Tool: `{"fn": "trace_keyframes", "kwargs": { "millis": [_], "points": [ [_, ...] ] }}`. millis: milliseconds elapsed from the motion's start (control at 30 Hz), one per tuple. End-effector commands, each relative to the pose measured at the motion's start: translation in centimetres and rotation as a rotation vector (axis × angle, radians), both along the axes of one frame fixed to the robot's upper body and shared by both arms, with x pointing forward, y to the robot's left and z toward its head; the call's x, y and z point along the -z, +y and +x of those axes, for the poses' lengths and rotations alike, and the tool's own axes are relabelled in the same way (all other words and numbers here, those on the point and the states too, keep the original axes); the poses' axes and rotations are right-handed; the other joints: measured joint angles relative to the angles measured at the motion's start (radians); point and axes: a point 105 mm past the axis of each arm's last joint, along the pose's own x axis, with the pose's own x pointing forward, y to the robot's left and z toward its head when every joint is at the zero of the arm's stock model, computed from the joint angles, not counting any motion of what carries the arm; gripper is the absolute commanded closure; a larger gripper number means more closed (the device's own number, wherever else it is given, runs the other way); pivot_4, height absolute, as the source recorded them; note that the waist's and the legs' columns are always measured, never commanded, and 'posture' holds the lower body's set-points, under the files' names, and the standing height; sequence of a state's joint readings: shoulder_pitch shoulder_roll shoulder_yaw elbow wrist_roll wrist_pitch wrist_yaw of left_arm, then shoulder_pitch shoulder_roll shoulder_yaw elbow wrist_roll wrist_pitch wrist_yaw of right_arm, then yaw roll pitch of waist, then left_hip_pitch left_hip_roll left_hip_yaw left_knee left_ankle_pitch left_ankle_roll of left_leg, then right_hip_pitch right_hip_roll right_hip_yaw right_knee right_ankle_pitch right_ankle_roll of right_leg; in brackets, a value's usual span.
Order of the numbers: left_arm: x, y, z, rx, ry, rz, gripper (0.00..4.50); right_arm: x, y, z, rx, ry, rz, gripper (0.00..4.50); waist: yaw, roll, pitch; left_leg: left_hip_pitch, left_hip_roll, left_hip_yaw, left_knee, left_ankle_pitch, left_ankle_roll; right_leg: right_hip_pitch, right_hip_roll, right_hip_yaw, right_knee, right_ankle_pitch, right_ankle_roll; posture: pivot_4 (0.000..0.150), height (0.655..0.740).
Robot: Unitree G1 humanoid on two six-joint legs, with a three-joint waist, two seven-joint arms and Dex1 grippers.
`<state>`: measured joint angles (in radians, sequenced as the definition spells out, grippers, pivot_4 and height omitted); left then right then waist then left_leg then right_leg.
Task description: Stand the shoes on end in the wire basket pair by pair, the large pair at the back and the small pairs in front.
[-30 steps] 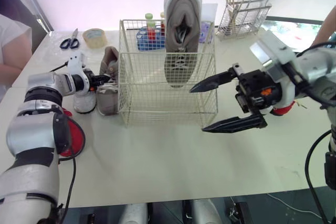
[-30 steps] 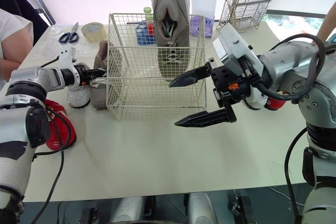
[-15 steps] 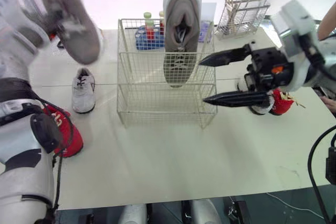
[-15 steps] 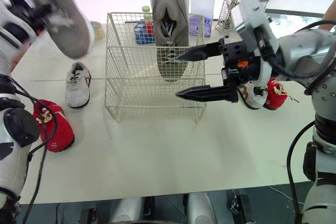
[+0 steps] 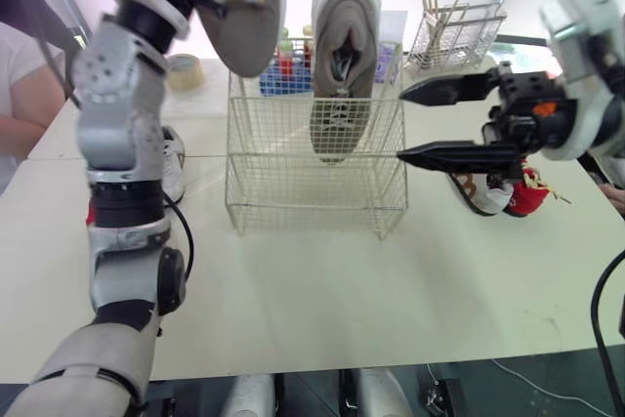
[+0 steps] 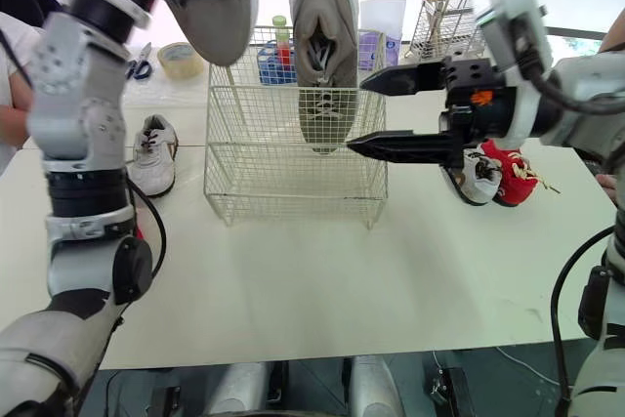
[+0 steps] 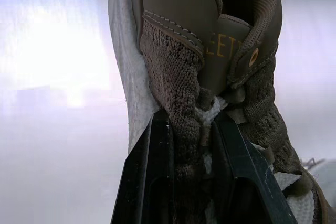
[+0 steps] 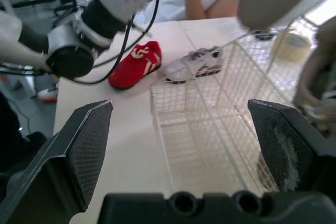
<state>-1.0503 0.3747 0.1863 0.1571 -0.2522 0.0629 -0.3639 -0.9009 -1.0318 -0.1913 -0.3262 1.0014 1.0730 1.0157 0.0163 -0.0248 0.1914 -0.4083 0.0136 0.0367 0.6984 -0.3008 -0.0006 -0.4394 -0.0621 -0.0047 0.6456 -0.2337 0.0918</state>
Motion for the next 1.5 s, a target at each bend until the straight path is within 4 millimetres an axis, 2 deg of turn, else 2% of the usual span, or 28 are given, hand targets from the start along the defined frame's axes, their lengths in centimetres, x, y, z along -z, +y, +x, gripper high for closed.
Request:
{"fn": "trace_keyframes", "kwargs": {
  "millis": [33,267,500,700,867,1033,1067,1133,1267,1300,1500],
  "points": [
    [-1.7,-0.6,-1.7,-0.022,-0.169,0.002,4.06,-0.7,-0.8,-0.5,0.035,-0.016,0.016,0.00,-0.004,0.000,0.000,-0.001,0.000,0.000,0.000,0.000,0.000,-0.001,0.000,0.000,0.000,0.000,0.000,0.150,0.7400],
    [1.5,-0.9,0.1,-0.033,-0.122,-0.008,4.06,-0.1,-1.6,-0.7,0.087,0.013,0.051,0.00,-0.003,0.000,0.000,0.000,0.001,0.002,0.000,0.000,0.001,-0.001,-0.001,0.000,0.000,0.000,0.000,0.150,0.7400],
    [5.9,-1.7,1.1,-0.075,-0.078,0.018,4.06,-0.3,-1.9,-0.7,0.103,0.015,0.111,0.00,-0.002,0.001,0.000,0.001,0.001,0.002,0.000,0.000,0.001,0.001,-0.002,0.001,0.000,0.000,0.000,0.150,0.7400],
    [7.2,-2.0,1.6,-0.084,-0.055,0.002,4.06,-0.4,-2.0,-0.4,0.102,0.026,0.133,0.00,-0.003,0.000,0.000,0.000,0.001,0.001,0.000,0.000,0.001,0.000,-0.001,0.001,0.000,0.000,0.000,0.150,0.7400],
    [9.3,-0.9,2.3,-0.050,0.090,-0.112,4.06,0.3,-2.1,-0.1,0.114,0.051,0.131,0.00,-0.004,0.000,0.000,0.000,0.001,0.001,0.000,-0.001,0.001,0.000,-0.002,0.001,0.000,0.000,0.000,0.150,0.7400],
    [10.8,-0.7,1.2,-0.024,0.156,-0.092,4.06,0.9,-2.0,0.3,0.120,0.064,0.136,0.00,-0.006,0.001,-0.001,0.001,0.002,0.002,0.000,-0.001,0.001,0.000,-0.001,0.001,0.000,0.000,0.000,0.150,0.7400],
    [10.9,-0.7,1.0,-0.023,0.162,-0.090,3.17,1.0,-2.0,0.3,0.119,0.064,0.136,0.00,-0.006,0.001,-0.001,0.001,0.002,0.002,0.000,-0.001,0.001,0.000,-0.001,0.001,0.000,0.000,0.000,0.150,0.7400],
    [11.0,-0.5,0.7,-0.021,0.173,-0.085,2.36,1.0,-1.8,0.5,0.109,0.066,0.140,0.00,-0.004,0.001,-0.001,0.001,0.002,0.002,0.000,-0.001,0.001,0.000,-0.001,0.001,0.000,0.000,0.000,0.150,0.7400],
    [11.0,-0.3,0.0,-0.014,0.190,-0.069,0.43,1.2,-1.3,0.9,0.093,0.068,0.141,0.00,-0.002,0.002,-0.001,0.001,0.002,0.001,0.000,-0.001,0.001,0.001,-0.001,0.001,0.001,0.000,0.000,0.150,0.7400],
    [10.9,-0.2,-0.2,-0.014,0.195,-0.070,0.08,1.2,-1.3,0.9,0.090,0.068,0.140,0.00,-0.002,0.002,-0.001,0.001,0.001,0.001,0.000,-0.001,0.001,0.001,-0.001,0.001,0.000,0.000,0.000,0.150,0.7400],
    [10.3,0.2,-3.2,0.028,0.250,-0.048,0.08,1.8,-0.6,1.6,0.063,0.082,0.135,0.00,-0.006,0.001,-0.001,0.001,0.001,0.000,0.000,-0.001,0.001,0.001,-0.001,0.001,0.000,0.000,0.000,0.150,0.7400]
  ]
}}
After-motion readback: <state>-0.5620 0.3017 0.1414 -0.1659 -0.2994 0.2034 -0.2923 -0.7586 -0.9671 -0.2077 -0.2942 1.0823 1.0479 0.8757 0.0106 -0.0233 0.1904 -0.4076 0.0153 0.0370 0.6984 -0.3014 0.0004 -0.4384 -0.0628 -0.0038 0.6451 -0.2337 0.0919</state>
